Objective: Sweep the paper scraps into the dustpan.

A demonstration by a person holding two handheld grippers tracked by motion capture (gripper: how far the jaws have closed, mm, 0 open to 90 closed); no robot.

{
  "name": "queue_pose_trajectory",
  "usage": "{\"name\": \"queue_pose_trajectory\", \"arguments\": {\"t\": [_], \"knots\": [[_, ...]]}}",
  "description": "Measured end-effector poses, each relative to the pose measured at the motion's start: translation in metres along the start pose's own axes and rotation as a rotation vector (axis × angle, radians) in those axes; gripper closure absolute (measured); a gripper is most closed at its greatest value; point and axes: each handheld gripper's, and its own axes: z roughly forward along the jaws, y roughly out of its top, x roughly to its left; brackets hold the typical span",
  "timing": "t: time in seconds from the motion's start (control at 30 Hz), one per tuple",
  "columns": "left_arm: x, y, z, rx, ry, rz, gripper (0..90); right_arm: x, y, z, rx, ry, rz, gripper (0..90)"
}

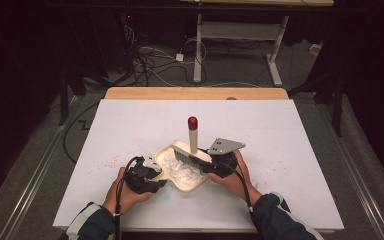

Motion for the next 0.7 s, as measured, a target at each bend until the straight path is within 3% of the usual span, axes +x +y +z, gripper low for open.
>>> {"name": "queue_pose_trajectory", "arguments": {"t": [0.13,0.2,0.4,0.6,0.7], "knots": [[0.001,-0.001,0.000,-0.005,-0.006,-0.007,63.6,0.007,0.008,-0.006,-0.019,-0.007,-0.029,67.5],[0.001,-0.001,-0.001,-0.007,-0.005,-0.007,63.6,0.006,0.012,-0.010,-0.033,0.004,-0.011,67.5],[0.002,-0.003,-0.002,-0.006,0.005,-0.007,63.6,0.005,0.022,-0.031,-0.077,-0.029,0.005,67.5],[0.006,-0.006,-0.004,-0.010,0.032,-0.017,63.7,-0.001,0.015,-0.060,-0.055,-0.046,0.015,67.4],[0.008,-0.007,-0.005,-0.012,0.035,-0.030,63.6,-0.004,0.004,-0.072,-0.033,-0.080,0.027,67.4]]}}
